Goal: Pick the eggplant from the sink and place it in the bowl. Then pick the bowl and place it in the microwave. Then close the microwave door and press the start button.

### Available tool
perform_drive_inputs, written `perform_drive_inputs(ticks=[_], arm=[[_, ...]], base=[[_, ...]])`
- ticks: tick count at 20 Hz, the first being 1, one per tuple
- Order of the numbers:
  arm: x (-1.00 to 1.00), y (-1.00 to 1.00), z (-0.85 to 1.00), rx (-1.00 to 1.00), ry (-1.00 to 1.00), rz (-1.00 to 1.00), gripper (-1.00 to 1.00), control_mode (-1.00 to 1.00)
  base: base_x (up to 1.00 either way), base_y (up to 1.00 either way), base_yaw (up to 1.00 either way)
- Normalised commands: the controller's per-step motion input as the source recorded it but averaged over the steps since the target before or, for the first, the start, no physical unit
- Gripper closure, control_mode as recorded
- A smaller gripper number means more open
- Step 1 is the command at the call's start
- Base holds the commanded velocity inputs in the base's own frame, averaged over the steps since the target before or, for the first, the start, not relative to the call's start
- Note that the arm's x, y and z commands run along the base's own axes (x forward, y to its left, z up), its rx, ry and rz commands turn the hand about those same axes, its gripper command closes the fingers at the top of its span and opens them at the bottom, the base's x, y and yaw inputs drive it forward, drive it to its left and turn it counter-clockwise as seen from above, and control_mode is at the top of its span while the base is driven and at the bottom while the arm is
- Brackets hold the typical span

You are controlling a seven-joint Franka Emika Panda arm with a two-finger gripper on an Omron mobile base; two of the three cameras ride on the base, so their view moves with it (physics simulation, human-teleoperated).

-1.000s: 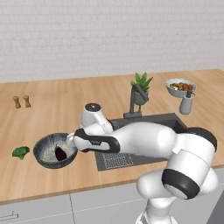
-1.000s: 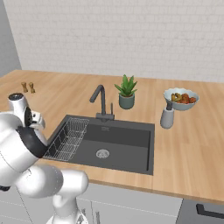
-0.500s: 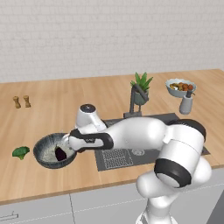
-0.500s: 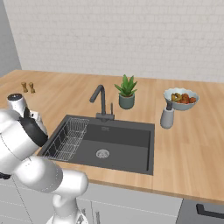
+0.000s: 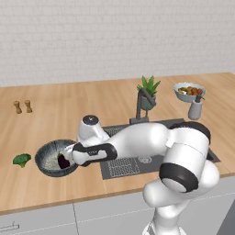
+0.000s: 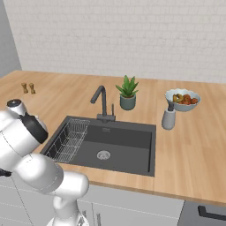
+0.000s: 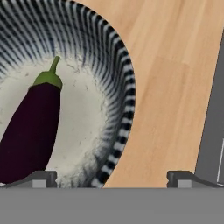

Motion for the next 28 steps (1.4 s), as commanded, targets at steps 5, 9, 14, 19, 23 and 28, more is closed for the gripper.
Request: perform_drive_inputs(ticks=[5, 9, 14, 19, 23, 28], arm=[[0.0, 0.0, -0.1, 0.0, -0.07, 0.0, -1.0, -1.0], [0.05, 0.0, -0.06, 0.0, -0.06, 0.0, -1.0, -1.0], [0.03, 0.08, 0.0, 0.0, -0.01, 0.0, -1.0, -1.0], [0.04, 0.17, 0.0, 0.0, 0.0, 0.0, 1.0, -1.0], [0.0, 0.04, -0.02, 0.0, 0.0, 0.0, 1.0, -1.0], [-0.14, 0.0, 0.02, 0.07, -0.02, 0.0, 1.0, -1.0]], base=[[0.0, 0.0, 0.0], [0.0, 0.0, 0.0], [0.0, 0.0, 0.0], [0.0, 0.0, 0.0], [0.0, 0.0, 0.0], [0.0, 0.0, 0.0]])
